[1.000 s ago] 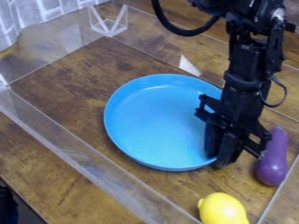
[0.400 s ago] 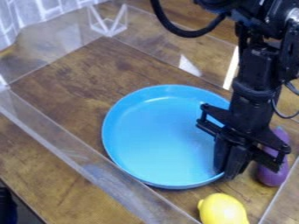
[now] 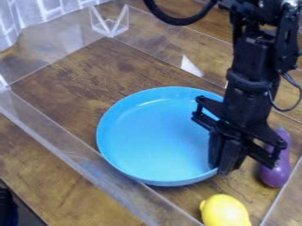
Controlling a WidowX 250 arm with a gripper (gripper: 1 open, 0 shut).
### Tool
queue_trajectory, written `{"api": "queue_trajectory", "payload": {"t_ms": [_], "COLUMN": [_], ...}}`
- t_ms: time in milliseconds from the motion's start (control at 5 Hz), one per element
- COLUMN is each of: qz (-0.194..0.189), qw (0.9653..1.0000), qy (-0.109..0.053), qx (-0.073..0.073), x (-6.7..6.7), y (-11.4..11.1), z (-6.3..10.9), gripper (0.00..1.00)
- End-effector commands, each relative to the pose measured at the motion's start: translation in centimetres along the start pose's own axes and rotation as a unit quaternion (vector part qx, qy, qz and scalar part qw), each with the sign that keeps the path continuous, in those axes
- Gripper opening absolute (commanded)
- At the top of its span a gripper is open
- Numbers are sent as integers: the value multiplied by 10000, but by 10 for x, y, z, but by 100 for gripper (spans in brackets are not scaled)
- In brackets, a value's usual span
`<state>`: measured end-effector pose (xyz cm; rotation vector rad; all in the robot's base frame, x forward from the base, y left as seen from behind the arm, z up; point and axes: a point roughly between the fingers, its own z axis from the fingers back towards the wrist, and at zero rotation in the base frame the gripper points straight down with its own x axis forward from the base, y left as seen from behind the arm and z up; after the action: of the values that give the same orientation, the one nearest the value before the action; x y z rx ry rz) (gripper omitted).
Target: Move the carrot to the left side
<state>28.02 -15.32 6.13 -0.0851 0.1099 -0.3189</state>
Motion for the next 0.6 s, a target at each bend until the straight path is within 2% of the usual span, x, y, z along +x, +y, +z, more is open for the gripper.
{"api": "queue_trajectory", "payload": {"t_ms": [0, 400], "qz": [-7, -62], "qw": [9994, 9995], "qy": [-336, -311], "qx": [-54, -65], "x": [-6, -19], "y": [1, 7], "z": [21, 20], "gripper": [0, 0]}}
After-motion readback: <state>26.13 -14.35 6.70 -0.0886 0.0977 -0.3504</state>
